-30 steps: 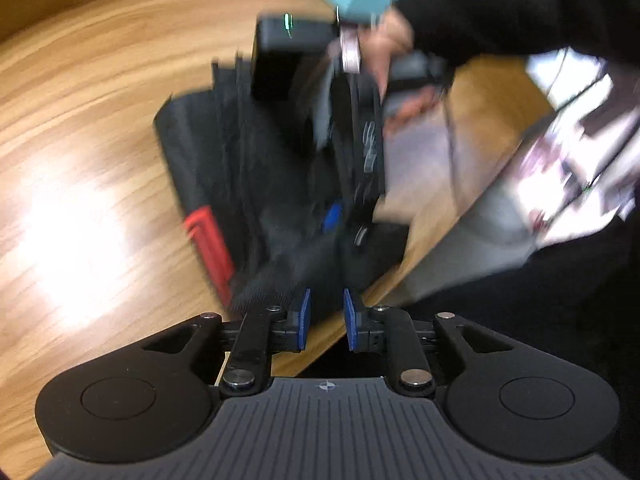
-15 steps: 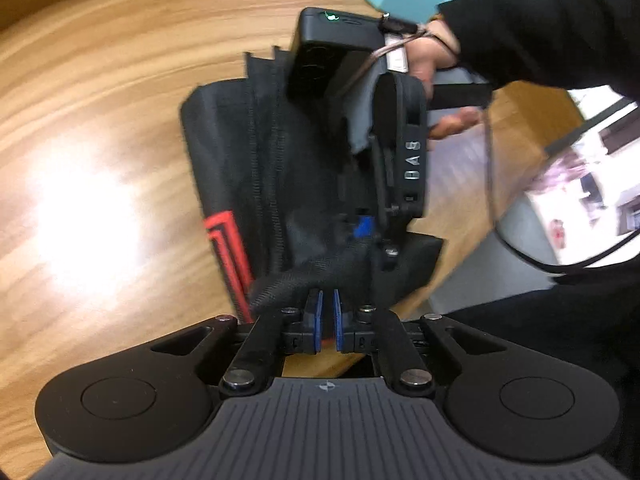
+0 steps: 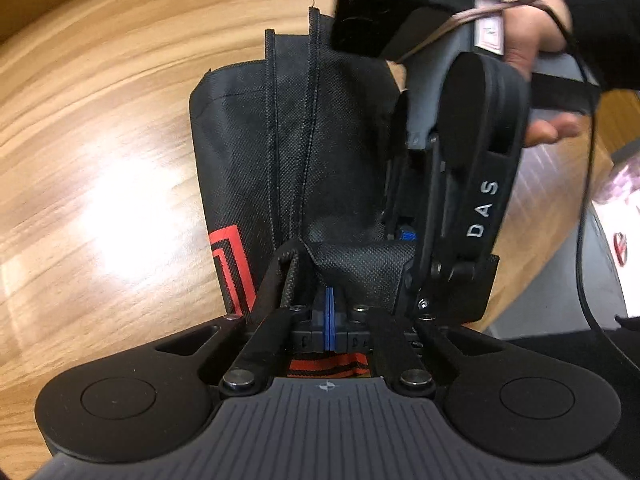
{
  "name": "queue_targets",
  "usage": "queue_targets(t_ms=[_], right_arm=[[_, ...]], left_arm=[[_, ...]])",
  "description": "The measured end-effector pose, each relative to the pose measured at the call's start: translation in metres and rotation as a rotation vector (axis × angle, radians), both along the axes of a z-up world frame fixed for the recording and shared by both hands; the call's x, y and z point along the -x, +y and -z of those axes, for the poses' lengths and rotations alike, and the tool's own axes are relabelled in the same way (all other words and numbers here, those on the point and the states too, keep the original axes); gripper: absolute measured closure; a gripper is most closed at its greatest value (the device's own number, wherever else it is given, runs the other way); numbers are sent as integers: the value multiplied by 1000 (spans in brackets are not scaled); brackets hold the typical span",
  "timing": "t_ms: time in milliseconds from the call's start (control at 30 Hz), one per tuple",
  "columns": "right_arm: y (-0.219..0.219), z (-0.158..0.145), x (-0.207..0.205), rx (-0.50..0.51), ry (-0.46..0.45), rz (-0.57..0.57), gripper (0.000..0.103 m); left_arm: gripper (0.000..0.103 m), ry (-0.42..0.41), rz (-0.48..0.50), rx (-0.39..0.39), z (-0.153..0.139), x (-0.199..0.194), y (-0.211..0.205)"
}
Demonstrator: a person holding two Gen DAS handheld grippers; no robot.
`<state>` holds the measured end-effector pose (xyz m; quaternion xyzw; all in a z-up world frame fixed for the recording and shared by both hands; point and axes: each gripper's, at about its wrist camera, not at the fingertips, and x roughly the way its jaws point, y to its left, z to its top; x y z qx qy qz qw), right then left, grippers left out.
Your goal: Fold shopping bag
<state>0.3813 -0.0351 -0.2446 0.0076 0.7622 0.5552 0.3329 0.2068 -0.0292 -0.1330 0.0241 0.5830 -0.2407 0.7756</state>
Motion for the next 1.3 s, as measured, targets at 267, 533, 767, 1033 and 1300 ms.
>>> queue_targets(t_ms=[267, 533, 767, 1033, 1300], right_arm=[[-82, -43, 14, -106, -179, 306, 28], [-134, -34, 47, -137, -253, 619, 65], [-124, -11, 44, 42, -117, 851, 77], [-82, -14, 37, 105, -158, 748, 80], [-25, -29, 31, 139, -296, 519, 82]], left_arm=[[100, 16, -87, 89, 3, 0, 21], [100, 40, -147, 178, 6, 2, 41], [90, 31, -237, 256, 4, 10, 53], [74, -135, -186, 210, -25, 17, 27], [92, -137, -235, 86, -1, 19, 29]])
